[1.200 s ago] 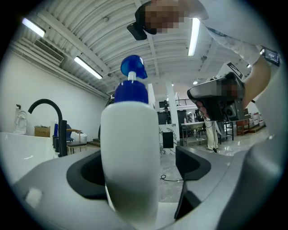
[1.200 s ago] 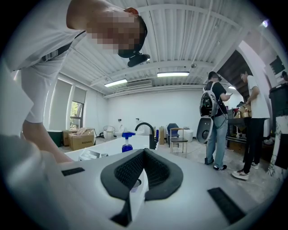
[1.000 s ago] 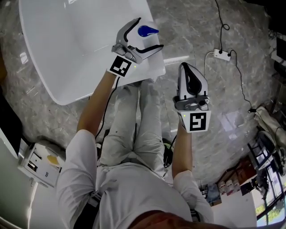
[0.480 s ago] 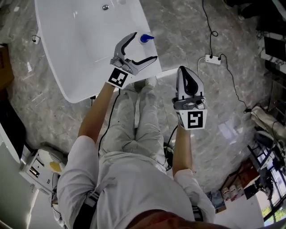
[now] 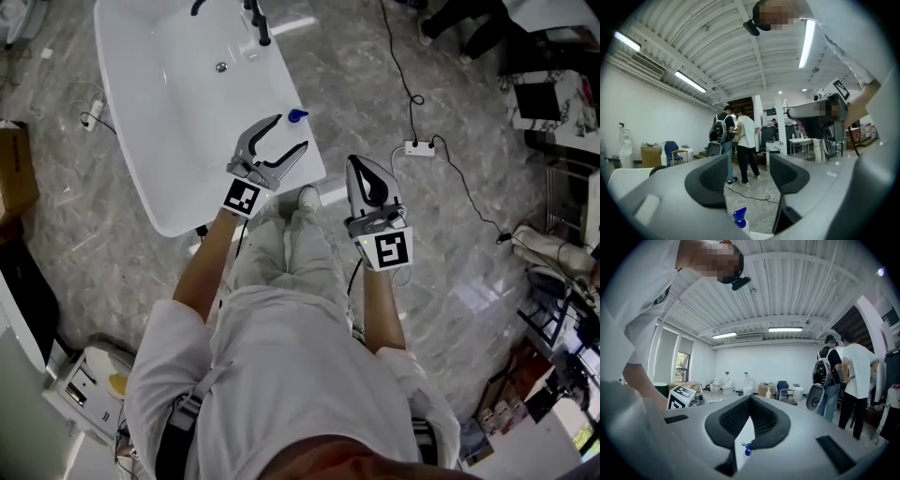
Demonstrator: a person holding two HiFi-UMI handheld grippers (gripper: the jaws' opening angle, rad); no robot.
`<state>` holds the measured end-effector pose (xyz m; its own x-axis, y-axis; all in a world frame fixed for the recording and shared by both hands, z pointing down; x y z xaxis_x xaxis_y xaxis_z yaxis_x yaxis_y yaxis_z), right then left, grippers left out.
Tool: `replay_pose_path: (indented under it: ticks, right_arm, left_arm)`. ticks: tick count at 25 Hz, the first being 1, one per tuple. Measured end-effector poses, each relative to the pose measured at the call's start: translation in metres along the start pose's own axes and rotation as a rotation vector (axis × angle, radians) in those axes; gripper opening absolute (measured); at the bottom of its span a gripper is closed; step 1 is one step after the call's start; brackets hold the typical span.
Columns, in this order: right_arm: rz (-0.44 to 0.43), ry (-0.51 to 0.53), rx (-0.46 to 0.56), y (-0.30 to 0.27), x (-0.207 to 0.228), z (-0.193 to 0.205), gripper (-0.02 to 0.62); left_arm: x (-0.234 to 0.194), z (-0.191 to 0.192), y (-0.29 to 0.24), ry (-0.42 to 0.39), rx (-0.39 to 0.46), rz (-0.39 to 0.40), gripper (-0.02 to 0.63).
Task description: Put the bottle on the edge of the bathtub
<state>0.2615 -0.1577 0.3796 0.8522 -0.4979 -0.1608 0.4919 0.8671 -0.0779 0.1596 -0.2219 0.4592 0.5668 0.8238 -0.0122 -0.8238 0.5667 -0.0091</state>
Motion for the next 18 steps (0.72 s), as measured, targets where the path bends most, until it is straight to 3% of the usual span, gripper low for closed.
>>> replay_pose_path:
  ticks: [6, 18]
  right_arm:
    - [-0.024, -0.028, 0.014, 0.012, -0.014, -0.038, 0.002]
    - [-0.091, 0.004, 0.026, 0.026, -0.027, -0.060, 0.002]
  left_arm:
    - [0.017, -0.045, 0.017, 0.047, 0.029, -0.033, 0.222]
    - [0.040, -0.094, 0.054, -0.016, 0.009, -0.070, 0.095]
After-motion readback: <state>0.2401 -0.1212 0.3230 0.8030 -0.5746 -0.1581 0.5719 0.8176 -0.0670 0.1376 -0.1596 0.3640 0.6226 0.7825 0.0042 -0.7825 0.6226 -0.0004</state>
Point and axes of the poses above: the fingertips, and each gripper's own axes: y backward along the fingers, x to its right, z out of its underside, the point moved 2 cm from there along y, backward along the fingers, and after that the axes turned 8 degrees about y, right-handed, at the moved point
